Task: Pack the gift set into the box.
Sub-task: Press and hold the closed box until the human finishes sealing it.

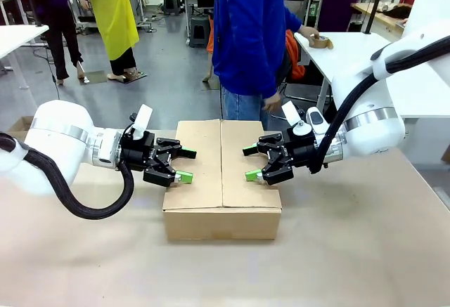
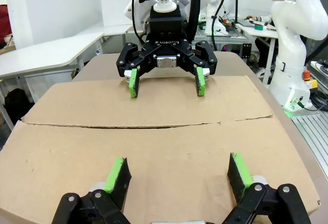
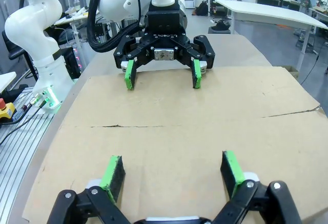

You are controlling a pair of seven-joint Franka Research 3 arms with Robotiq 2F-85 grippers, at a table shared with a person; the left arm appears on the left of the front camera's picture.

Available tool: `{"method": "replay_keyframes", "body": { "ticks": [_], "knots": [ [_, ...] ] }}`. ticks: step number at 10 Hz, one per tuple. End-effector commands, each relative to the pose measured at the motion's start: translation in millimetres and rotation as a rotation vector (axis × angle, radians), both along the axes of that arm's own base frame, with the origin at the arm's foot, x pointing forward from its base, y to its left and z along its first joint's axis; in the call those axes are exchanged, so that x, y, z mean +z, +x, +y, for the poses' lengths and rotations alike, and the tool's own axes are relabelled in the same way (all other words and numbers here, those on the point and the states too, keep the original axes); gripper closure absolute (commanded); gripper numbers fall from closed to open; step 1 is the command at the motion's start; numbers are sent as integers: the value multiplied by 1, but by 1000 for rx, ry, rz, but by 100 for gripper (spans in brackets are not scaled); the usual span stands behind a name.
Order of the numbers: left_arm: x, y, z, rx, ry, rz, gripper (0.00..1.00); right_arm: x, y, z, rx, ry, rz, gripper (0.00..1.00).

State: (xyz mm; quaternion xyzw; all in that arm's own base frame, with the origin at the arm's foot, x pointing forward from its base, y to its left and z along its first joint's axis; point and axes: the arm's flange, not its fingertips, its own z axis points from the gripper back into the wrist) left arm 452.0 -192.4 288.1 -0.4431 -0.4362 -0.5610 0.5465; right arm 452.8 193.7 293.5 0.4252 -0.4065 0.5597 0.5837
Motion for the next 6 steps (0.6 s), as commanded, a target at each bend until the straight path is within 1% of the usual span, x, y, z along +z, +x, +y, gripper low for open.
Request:
{"method": "replay_keyframes", "body": {
  "ticks": [1, 6],
  "knots": [
    [-3, -2, 1, -2, 4, -7, 0, -2, -1, 0, -1, -7, 1, 0],
    [-3, -2, 1, -2, 4, -7, 0, -2, -1, 0, -1, -7, 1, 0]
  ]
}}
